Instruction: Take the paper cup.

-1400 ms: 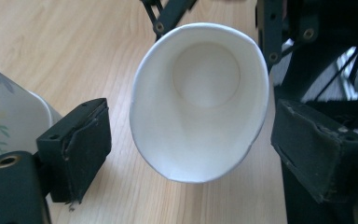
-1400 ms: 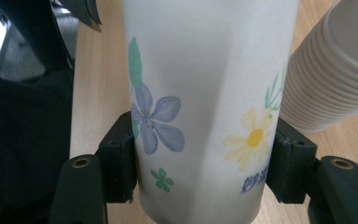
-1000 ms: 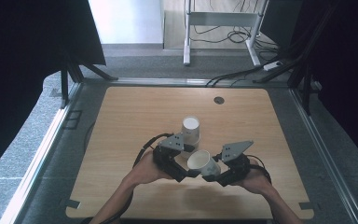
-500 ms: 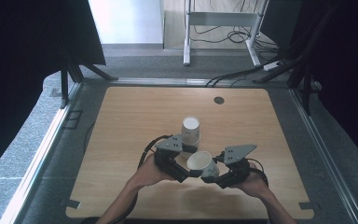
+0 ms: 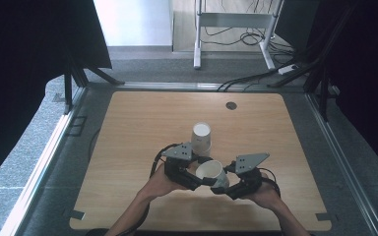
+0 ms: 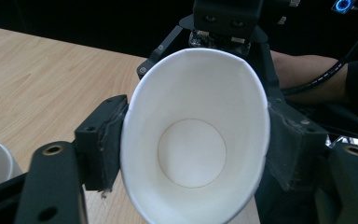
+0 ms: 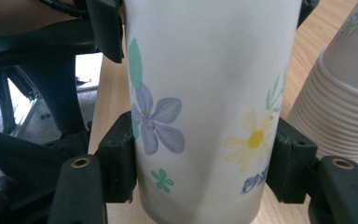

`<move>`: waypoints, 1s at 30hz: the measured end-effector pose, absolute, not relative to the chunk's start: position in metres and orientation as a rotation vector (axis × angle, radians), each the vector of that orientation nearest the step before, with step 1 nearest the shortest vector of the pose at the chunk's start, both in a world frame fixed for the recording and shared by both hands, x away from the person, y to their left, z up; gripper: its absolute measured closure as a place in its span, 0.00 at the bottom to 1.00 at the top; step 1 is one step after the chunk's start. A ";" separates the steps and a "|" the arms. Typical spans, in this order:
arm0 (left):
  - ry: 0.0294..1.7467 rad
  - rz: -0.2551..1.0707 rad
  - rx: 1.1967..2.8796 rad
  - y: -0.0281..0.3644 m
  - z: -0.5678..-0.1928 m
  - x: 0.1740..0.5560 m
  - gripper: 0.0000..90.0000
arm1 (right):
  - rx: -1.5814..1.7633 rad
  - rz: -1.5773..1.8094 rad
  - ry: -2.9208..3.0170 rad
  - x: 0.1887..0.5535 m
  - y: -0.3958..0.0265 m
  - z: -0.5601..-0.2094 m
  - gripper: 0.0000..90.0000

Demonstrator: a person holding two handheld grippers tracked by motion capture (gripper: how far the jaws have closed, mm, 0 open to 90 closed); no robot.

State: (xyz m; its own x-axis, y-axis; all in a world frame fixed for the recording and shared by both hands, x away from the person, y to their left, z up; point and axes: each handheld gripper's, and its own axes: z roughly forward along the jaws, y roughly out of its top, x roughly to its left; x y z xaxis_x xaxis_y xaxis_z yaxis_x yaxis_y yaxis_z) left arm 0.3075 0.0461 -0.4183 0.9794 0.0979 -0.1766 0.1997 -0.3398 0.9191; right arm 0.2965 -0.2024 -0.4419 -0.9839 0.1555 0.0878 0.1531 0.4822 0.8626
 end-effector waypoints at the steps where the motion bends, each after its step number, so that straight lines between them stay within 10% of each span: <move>1: 0.213 -0.100 1.928 0.046 -0.418 0.307 0.33 | 0.282 1.571 2.705 0.297 -0.202 -0.442 0.41; 30: 0.335 0.181 2.196 0.048 -0.415 0.299 0.33 | 0.511 1.214 2.660 0.297 -0.201 -0.456 0.00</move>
